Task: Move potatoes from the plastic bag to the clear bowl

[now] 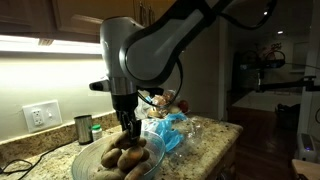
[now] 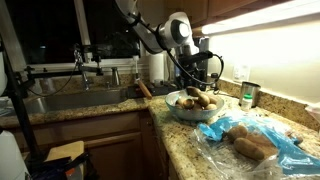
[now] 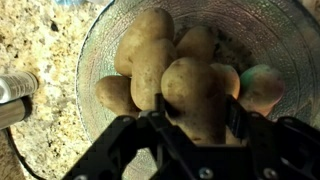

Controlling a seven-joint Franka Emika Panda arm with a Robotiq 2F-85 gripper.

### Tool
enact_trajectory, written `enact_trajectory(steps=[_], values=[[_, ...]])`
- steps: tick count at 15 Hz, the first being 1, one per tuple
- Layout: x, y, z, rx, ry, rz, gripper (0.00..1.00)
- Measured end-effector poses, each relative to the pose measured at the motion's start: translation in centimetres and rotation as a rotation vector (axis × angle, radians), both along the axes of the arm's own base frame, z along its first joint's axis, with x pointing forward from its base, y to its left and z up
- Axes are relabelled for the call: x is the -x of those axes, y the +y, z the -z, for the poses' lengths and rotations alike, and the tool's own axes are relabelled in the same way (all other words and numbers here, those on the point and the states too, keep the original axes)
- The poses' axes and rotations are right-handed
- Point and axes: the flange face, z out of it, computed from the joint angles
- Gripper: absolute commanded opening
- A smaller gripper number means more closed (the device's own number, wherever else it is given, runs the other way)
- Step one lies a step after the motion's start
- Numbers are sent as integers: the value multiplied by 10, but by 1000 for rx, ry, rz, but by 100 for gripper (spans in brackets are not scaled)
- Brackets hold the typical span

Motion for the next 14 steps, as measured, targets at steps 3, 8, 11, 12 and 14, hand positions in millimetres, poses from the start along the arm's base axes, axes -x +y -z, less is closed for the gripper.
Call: enact_trajectory(steps=[3, 8, 11, 12, 14], values=[[-1, 1, 1, 3, 3, -16, 96], [-6, -4, -5, 3, -10, -11, 100], [-9, -14, -7, 6, -15, 6, 100], [-10, -19, -7, 8, -16, 14, 100], [-13, -31, -7, 13, -17, 34, 100]])
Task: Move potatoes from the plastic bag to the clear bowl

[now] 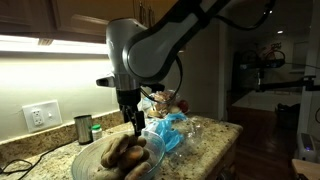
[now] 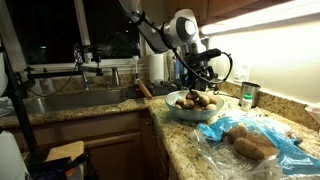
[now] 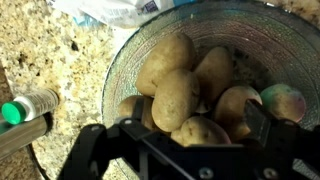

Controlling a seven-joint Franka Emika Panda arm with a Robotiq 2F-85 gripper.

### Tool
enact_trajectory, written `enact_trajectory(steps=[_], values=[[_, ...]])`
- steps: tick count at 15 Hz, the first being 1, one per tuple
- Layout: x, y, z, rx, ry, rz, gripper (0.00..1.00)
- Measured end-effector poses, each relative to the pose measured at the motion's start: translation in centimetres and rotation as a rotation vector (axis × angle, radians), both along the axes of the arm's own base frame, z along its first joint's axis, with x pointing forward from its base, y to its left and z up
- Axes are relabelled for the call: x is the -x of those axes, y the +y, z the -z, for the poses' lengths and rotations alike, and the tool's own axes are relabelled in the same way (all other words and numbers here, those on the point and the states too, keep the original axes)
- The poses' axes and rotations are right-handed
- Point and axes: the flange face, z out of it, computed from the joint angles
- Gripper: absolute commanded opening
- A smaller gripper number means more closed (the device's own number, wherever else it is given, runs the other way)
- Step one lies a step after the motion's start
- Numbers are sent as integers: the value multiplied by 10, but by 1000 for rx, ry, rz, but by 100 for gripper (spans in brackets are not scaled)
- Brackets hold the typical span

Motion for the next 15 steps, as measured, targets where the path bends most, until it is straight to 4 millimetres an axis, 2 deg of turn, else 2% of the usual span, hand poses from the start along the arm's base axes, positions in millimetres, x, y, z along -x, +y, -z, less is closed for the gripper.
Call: enact_trajectory(steps=[6, 15], values=[[-5, -41, 0, 10, -2, 69, 100], [-4, -91, -6, 12, -18, 194, 100]])
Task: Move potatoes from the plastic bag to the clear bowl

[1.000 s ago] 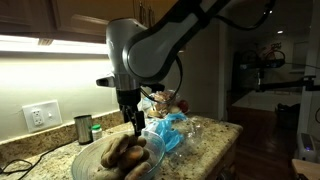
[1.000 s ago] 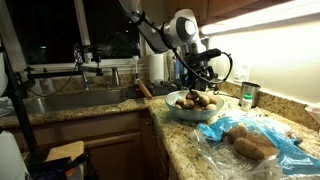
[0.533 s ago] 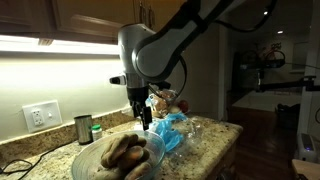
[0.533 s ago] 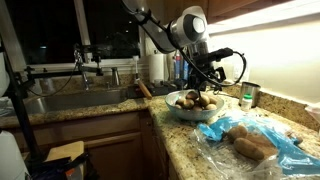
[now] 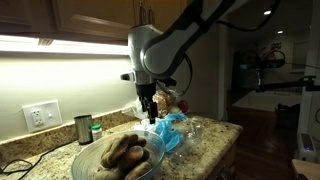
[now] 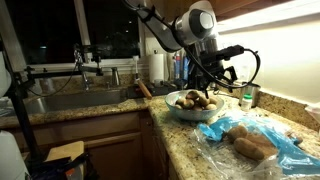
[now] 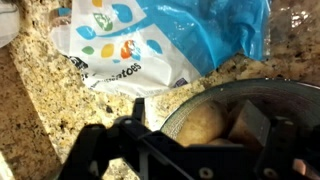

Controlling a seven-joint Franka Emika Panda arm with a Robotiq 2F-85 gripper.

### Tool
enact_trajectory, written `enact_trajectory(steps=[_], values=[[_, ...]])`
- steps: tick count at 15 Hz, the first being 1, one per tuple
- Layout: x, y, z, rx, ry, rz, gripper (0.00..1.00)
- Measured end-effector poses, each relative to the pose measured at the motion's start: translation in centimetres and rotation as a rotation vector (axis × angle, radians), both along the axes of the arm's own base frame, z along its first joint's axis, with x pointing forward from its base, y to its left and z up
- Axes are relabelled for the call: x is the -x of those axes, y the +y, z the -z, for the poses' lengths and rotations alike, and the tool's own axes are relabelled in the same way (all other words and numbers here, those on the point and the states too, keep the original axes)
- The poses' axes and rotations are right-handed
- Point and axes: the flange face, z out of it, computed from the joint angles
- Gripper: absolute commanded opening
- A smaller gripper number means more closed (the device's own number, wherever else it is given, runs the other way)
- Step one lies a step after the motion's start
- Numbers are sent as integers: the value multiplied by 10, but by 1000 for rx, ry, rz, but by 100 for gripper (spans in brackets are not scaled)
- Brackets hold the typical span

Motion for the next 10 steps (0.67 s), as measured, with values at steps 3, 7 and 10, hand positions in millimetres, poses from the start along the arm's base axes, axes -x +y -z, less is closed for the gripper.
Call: enact_trajectory(steps=[3, 7, 10], values=[[5, -25, 3, 1, 6, 55, 100], [17, -59, 12, -2, 24, 134, 100], [27, -79, 17, -8, 35, 191, 100]])
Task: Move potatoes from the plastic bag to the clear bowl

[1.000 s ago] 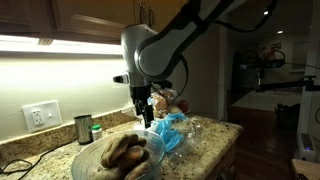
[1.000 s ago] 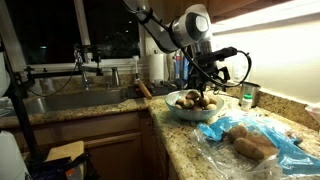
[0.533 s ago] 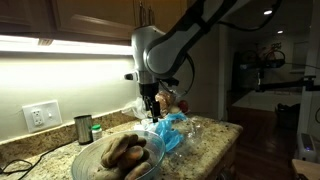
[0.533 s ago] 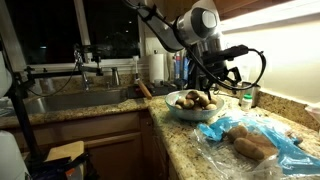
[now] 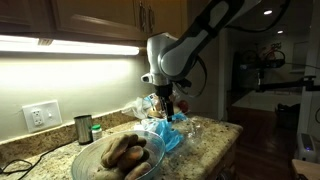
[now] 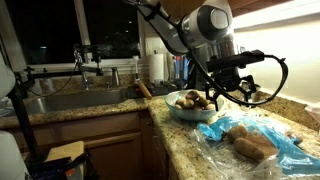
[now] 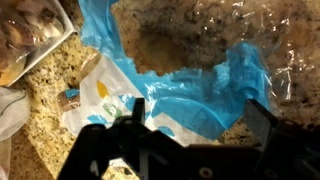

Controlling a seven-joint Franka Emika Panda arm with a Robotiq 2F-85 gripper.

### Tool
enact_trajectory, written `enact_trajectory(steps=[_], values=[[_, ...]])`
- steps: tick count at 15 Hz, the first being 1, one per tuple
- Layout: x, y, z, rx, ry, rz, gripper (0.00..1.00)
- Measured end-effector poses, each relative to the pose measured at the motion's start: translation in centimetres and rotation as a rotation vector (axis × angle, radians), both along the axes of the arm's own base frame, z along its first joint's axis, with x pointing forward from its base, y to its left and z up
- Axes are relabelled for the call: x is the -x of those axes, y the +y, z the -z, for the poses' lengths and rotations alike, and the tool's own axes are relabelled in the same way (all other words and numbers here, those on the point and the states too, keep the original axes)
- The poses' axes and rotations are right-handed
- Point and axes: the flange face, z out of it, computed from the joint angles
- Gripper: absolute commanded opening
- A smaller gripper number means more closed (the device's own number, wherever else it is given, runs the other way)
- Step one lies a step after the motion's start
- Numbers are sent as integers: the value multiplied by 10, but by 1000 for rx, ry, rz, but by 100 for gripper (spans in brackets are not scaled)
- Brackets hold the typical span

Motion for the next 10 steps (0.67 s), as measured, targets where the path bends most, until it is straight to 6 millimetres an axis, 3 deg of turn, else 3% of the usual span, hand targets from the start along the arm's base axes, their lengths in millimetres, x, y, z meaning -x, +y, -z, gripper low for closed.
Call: enact_trajectory(steps=[10], values=[[31, -41, 22, -48, 53, 120, 100]])
